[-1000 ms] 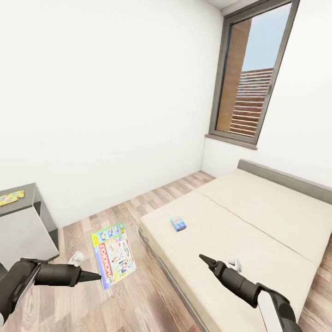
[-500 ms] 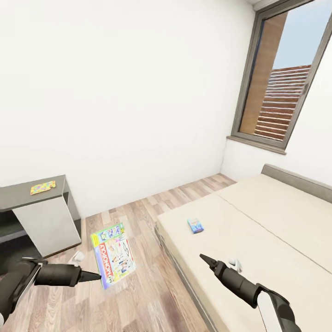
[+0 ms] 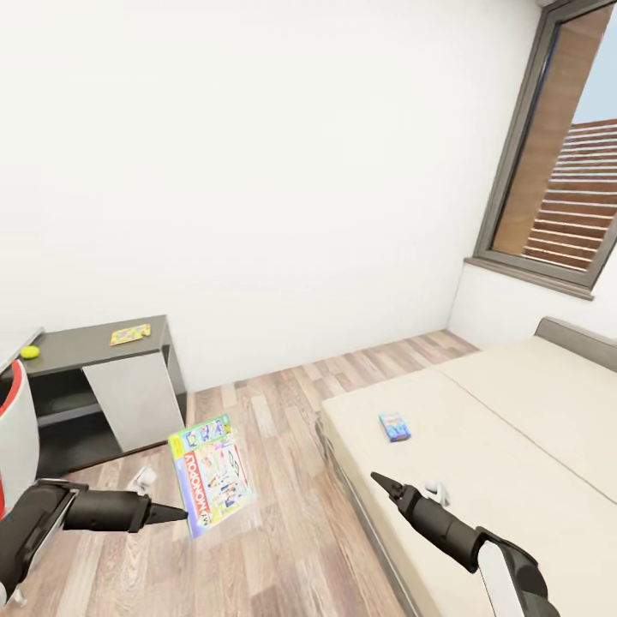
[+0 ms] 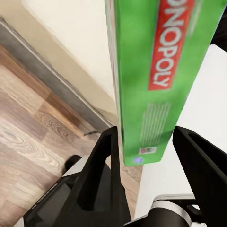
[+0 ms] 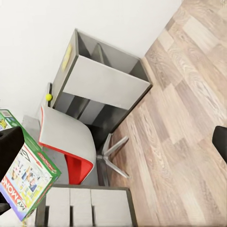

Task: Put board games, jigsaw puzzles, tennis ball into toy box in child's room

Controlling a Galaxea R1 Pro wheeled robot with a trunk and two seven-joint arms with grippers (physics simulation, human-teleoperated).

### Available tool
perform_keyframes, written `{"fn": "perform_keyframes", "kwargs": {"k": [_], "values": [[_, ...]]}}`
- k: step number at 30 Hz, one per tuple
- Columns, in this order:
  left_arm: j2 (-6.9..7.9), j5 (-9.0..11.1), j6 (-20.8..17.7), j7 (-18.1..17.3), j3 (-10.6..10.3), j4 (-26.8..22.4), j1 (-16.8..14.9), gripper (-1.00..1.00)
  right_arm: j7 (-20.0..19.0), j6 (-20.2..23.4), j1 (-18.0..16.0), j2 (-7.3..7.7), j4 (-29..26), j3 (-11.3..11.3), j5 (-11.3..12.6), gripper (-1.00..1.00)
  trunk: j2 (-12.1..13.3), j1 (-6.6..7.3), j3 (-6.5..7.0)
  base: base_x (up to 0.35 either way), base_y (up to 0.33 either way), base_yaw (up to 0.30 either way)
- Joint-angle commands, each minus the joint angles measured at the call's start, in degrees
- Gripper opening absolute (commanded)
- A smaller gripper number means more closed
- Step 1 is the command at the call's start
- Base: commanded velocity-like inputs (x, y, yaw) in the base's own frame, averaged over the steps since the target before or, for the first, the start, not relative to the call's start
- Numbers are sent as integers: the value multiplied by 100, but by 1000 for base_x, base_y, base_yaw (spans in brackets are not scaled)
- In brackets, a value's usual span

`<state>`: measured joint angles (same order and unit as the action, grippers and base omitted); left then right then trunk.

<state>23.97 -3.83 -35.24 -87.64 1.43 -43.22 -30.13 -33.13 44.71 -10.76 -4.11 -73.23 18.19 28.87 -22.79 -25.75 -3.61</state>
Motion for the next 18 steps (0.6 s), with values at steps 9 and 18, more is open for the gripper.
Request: {"fn": "perform_keyframes", "kwargs": {"k": [9,18], "values": [[27,31,775,-236,11,-4,-2,-100,-18,38,-5,4,-6,18,4,100,-13,-4,-13,0,0,265],[10,210,941,-236,-33,-10,5,-100,-19,38,-5,13,-7,18,4,100,-13,-4,-13,0,0,249]]}}
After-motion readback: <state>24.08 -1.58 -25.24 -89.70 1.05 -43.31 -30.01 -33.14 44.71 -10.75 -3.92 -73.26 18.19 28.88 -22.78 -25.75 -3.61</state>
